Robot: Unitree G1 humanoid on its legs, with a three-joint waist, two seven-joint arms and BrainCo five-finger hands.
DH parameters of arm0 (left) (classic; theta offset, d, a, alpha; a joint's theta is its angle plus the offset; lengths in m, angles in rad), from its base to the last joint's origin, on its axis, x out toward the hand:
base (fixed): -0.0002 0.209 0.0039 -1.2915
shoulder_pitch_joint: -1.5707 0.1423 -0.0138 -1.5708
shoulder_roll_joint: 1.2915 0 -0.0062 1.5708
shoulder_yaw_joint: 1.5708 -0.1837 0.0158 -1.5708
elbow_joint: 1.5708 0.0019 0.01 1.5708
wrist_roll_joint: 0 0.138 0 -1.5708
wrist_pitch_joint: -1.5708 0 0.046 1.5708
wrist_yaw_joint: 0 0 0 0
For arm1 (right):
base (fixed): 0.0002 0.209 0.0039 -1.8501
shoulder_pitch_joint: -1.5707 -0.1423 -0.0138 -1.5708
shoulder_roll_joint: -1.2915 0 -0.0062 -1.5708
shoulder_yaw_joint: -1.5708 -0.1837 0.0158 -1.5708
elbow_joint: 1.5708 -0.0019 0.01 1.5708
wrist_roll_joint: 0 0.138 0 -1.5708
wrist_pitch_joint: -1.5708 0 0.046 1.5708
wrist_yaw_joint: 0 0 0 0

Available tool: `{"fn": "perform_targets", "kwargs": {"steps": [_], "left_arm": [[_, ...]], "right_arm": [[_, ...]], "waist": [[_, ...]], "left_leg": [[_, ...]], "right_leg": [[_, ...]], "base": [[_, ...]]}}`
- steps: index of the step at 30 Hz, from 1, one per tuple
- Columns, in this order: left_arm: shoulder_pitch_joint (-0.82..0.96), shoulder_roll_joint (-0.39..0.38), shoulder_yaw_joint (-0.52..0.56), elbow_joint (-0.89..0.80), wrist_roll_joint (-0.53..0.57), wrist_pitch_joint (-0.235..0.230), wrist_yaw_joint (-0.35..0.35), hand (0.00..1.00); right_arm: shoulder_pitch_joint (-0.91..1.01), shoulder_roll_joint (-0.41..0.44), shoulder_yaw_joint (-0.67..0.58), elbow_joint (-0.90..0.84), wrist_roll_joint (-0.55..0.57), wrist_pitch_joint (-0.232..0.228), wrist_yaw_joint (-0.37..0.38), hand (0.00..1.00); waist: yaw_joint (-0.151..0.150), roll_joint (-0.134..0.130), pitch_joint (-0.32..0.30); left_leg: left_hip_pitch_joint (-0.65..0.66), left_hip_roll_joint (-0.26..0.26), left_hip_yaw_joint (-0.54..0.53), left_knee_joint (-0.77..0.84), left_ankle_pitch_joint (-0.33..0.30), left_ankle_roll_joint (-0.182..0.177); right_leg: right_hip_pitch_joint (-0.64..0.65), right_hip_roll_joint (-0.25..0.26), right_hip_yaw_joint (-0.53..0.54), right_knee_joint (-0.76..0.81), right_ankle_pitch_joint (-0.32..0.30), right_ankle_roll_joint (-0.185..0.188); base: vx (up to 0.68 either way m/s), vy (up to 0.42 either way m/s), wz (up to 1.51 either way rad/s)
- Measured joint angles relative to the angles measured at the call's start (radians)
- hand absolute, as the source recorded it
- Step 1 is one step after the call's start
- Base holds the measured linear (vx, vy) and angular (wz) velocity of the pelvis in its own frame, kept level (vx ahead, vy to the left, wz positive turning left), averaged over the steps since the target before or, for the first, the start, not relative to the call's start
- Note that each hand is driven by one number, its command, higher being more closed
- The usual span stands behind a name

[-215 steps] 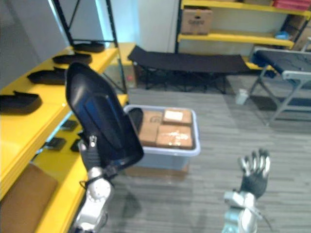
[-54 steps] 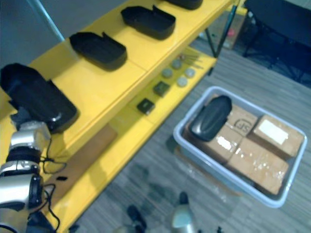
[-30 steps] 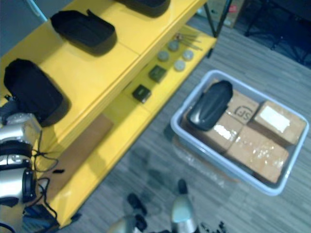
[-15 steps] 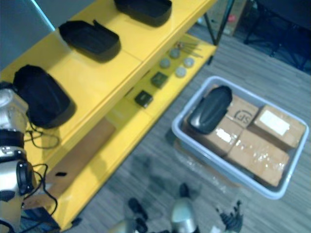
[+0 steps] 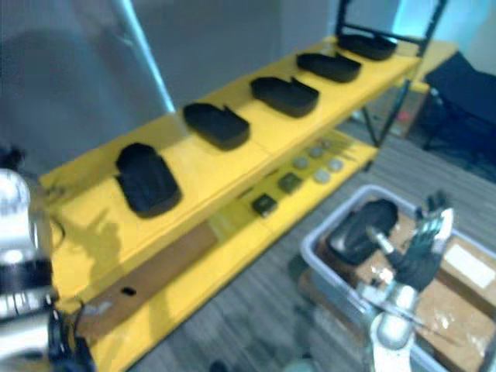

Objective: Walk over and take plastic housings, then place them on the shelf

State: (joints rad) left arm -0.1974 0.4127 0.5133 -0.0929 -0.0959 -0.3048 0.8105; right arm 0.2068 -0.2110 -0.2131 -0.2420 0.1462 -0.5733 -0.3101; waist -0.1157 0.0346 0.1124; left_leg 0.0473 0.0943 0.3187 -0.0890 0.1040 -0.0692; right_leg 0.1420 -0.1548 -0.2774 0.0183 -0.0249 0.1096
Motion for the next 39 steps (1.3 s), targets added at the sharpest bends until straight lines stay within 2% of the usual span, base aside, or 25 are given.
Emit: {"fn": "perform_targets", "kwargs": {"steps": [2,3,4,6,7,8,9,12,13,15,17,18,24,28,31,32,34,36,39], "left_arm": [[0.196,-0.085,0.061,-0.064,0.056,0.006,0.012,0.0],[0.216,-0.093,0.065,-0.065,0.06,0.009,0.012,0.0],[0.314,-0.138,0.075,-0.063,0.062,0.026,0.009,0.0],[0.396,-0.179,0.075,-0.057,0.047,0.053,-0.022,0.0],[0.439,-0.208,0.072,-0.021,0.014,0.069,-0.064,0.0],[0.472,-0.232,0.063,0.043,-0.028,0.09,-0.119,0.0],[0.486,-0.242,0.051,0.086,-0.048,0.097,-0.146,0.0],[0.541,-0.285,-0.041,0.346,-0.097,0.132,-0.289,0.0],[0.554,-0.299,-0.086,0.457,-0.104,0.133,-0.341,0.0],[0.555,-0.318,-0.127,0.571,-0.107,0.132,-0.387,0.0],[0.553,-0.327,-0.174,0.709,-0.125,0.131,-0.469,0.0],[0.485,-0.338,-0.3,0.841,-0.132,0.088,-0.58,0.0],[0.473,-0.338,-0.3,0.842,-0.132,0.089,-0.58,0.0],[0.473,-0.338,-0.3,0.858,-0.145,0.096,-0.578,0.0],[0.473,-0.337,-0.302,0.865,-0.182,0.118,-0.578,0.0],[0.471,-0.329,-0.313,0.863,-0.183,0.133,-0.578,0.0],[0.464,-0.304,-0.357,0.862,-0.207,0.147,-0.579,0.0],[0.455,-0.288,-0.373,0.863,-0.212,0.17,-0.578,0.0],[0.425,-0.294,-0.384,0.887,-0.221,0.182,-0.58,0.0]], "right_arm": [[-0.043,-0.013,0.001,-0.027,0.017,0.04,0.064,0.0],[-0.05,-0.013,0.002,-0.027,0.021,0.041,0.074,0.0],[-0.085,-0.015,0.005,-0.027,0.051,0.055,0.123,0.0],[-0.12,-0.019,0.023,-0.027,0.073,0.078,0.158,0.0],[-0.142,-0.021,0.043,-0.027,0.077,0.094,0.18,0.0],[-0.158,-0.023,0.066,-0.027,0.076,0.116,0.199,0.0],[-0.162,-0.023,0.079,-0.025,0.076,0.126,0.201,0.0],[-0.173,-0.023,0.15,-0.001,0.076,0.181,0.206,0.0],[-0.178,-0.023,0.176,0.028,0.076,0.194,0.214,0.0],[-0.186,-0.023,0.201,0.073,0.076,0.208,0.226,0.0],[-0.198,-0.023,0.243,0.127,0.082,0.234,0.253,0.0],[-0.255,0.02,0.31,0.282,0.185,0.295,0.289,0.0],[-0.251,0.021,0.3,0.282,0.185,0.295,0.29,0.0],[-0.198,0.035,0.219,0.282,0.196,0.295,0.304,0.0],[-0.182,0.033,0.152,0.282,0.195,0.296,0.312,0.0],[-0.188,0.024,0.128,0.282,0.194,0.297,0.312,0.0],[-0.224,0.002,0.091,0.296,0.191,0.305,0.307,0.0],[-0.329,-0.03,0.074,0.322,0.176,0.318,0.3,0.0],[-0.501,-0.072,0.1,0.333,0.148,0.318,0.283,0.0]], "waist": [[0.055,-0.019,-0.013],[0.059,-0.021,-0.014],[0.078,-0.028,-0.024],[0.097,-0.031,-0.028],[0.11,-0.031,-0.03],[0.11,-0.027,-0.033],[0.11,-0.025,-0.034],[0.131,-0.028,-0.034],[0.132,-0.039,-0.04],[0.134,-0.049,-0.045],[0.138,-0.073,-0.058],[0.14,-0.067,0.011],[0.135,-0.067,0.031],[0.131,-0.064,0.071],[0.126,-0.06,0.088],[0.125,-0.058,0.097],[0.119,-0.06,0.132],[0.127,-0.064,0.17],[0.14,-0.042,0.211]], "left_leg": [[-0.015,-0.003,-0.032,0.0,0.002,-0.003],[-0.015,-0.004,-0.035,0.0,0.003,-0.003],[-0.015,-0.011,-0.037,0.0,0.003,-0.003],[-0.017,-0.017,-0.039,0.0,0.003,-0.003],[-0.025,-0.02,-0.041,0.0,0.004,-0.003],[-0.041,-0.02,-0.044,0.0,0.02,0.005],[-0.048,-0.02,-0.047,0.0,0.027,0.004],[-0.054,-0.021,-0.045,0.0,0.044,0.015],[-0.062,-0.025,-0.047,0.0,0.044,0.015],[-0.074,-0.028,-0.049,0.0,0.044,0.016],[-0.081,-0.029,-0.047,0.0,0.045,0.019],[-0.012,-0.045,-0.042,-0.001,0.008,0.019],[-0.013,-0.049,-0.044,-0.001,0.007,0.019],[-0.02,-0.06,-0.055,-0.001,0.005,0.021],[-0.063,-0.069,-0.063,-0.001,0.011,0.029],[-0.089,-0.07,-0.068,0.001,0.017,0.034],[-0.109,-0.073,-0.093,0.005,0.029,0.039],[-0.123,-0.074,-0.103,0.005,0.035,0.042],[-0.151,-0.071,-0.114,0.006,0.04,0.046]], "right_leg": [[0.011,0.001,-0.037,-0.009,-0.005,-0.008],[0.015,0.001,-0.045,-0.01,-0.005,-0.009],[0.032,-0.001,-0.078,-0.015,-0.012,-0.014],[0.037,-0.007,-0.093,-0.016,-0.019,-0.014],[0.036,-0.01,-0.106,-0.016,-0.021,-0.011],[0.032,-0.012,-0.117,-0.018,-0.022,-0.01],[0.032,-0.015,-0.128,-0.02,-0.022,-0.01],[0.033,-0.019,-0.135,-0.025,-0.022,-0.01],[0.029,-0.02,-0.136,-0.026,-0.022,-0.01],[0.019,-0.021,-0.136,-0.026,-0.021,-0.01],[0.011,-0.025,-0.135,-0.025,-0.017,-0.011],[0.074,-0.04,-0.138,-0.003,-0.05,0.023],[0.069,-0.041,-0.138,0.004,-0.05,0.025],[0.052,-0.056,-0.136,0.039,-0.076,0.02],[0.001,-0.068,-0.132,0.077,-0.088,0.019],[-0.029,-0.069,-0.128,0.096,-0.09,0.009],[-0.046,-0.068,-0.109,0.12,-0.092,-0.008],[-0.065,-0.067,-0.069,0.139,-0.094,-0.012],[-0.097,-0.067,-0.042,0.161,-0.105,-0.027]], "base": [[-0.08,0.016,0.47],[-0.09,0.011,0.51],[-0.09,0.027,0.51],[-0.08,0.047,0.43],[-0.06,0.061,0.37],[-0.05,0.082,0.41],[-0.04,0.073,0.4],[0.0,0.061,0.11],[0.03,0.058,0.07],[0.04,0.038,0.08],[0.05,0.023,0.01],[0.03,0.012,-0.01],[0.0,0.0,0.0],[0.0,0.026,0.08],[0.02,0.043,0.11],[0.03,0.045,0.24],[0.02,0.042,0.4],[-0.01,0.057,0.24],[-0.04,0.019,0.13]]}}
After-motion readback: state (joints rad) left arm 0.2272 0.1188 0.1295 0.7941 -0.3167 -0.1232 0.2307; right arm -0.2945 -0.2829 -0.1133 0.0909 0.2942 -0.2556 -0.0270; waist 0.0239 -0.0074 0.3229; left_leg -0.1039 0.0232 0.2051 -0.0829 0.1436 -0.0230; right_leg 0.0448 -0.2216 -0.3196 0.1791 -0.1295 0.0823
